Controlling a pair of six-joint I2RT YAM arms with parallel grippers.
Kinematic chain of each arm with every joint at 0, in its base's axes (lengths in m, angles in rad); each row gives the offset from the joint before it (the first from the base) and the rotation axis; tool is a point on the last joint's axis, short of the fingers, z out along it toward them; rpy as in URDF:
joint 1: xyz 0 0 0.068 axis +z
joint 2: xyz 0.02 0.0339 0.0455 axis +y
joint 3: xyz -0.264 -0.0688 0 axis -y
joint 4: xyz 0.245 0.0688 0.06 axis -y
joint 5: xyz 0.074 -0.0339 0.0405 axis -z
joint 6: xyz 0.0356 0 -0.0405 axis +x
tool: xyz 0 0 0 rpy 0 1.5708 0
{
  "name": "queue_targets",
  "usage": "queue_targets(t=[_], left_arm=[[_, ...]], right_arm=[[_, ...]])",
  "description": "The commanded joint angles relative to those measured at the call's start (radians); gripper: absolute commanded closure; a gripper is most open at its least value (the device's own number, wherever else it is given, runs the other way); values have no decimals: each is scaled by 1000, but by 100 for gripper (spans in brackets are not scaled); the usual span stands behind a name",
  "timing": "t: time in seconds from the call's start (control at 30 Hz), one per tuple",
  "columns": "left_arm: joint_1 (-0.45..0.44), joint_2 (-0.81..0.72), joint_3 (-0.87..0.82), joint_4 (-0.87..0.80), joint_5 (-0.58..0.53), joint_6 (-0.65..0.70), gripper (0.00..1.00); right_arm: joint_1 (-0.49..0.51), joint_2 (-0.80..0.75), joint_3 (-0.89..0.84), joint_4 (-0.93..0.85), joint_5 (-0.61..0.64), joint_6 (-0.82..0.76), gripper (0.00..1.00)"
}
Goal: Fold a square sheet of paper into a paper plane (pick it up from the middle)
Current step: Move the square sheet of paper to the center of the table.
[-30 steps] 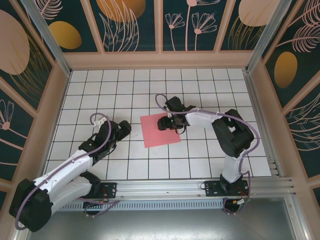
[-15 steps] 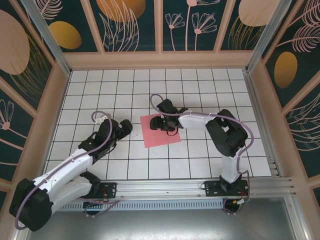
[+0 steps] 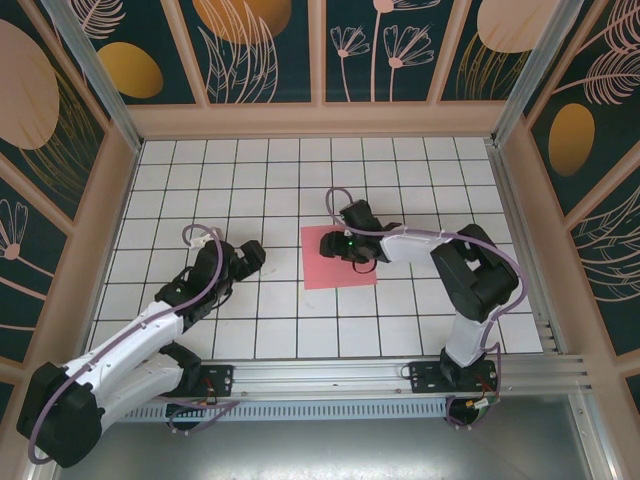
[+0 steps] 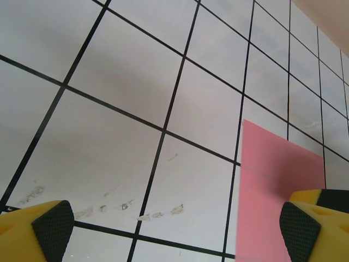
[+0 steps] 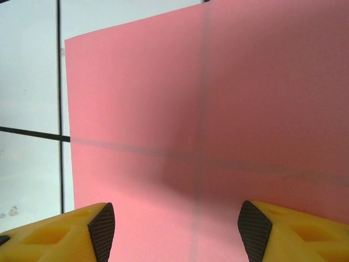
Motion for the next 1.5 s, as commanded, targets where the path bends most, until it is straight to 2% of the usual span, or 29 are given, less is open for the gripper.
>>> queue_targets(t=[0.0, 0.23, 0.33, 0.47, 0.57, 0.73, 0.87, 1.23, 1.4, 1.47], left_arm=[[1, 15, 4, 48, 19, 39, 1], [0, 71, 53, 55, 37, 39, 1], [2, 85, 67, 63, 40, 37, 1], [1, 83, 59, 83, 42, 30, 1], [0, 83, 47, 103, 63, 40, 1], [1, 80, 30, 119, 80, 42, 1], [0, 74, 25, 135, 100, 44, 1], [1, 76, 29, 129, 116, 54, 1], [0, 77, 31, 132, 131, 59, 1], [0, 75, 33, 129, 137, 66, 1]], right_arm=[[-34, 8, -43, -139, 34, -77, 33], [-9, -15, 33, -178, 23, -3, 33], [-3, -26, 81, -238, 81, 82, 30], [30, -37, 144, -333, 242, 85, 23], [33, -12, 190, -415, 297, 81, 22], [37, 18, 180, -366, 235, 131, 22], [38, 69, 195, -384, 273, 209, 23], [75, 98, 156, -374, 258, 412, 26], [71, 89, 199, -402, 254, 386, 26], [74, 76, 233, -432, 296, 343, 25]])
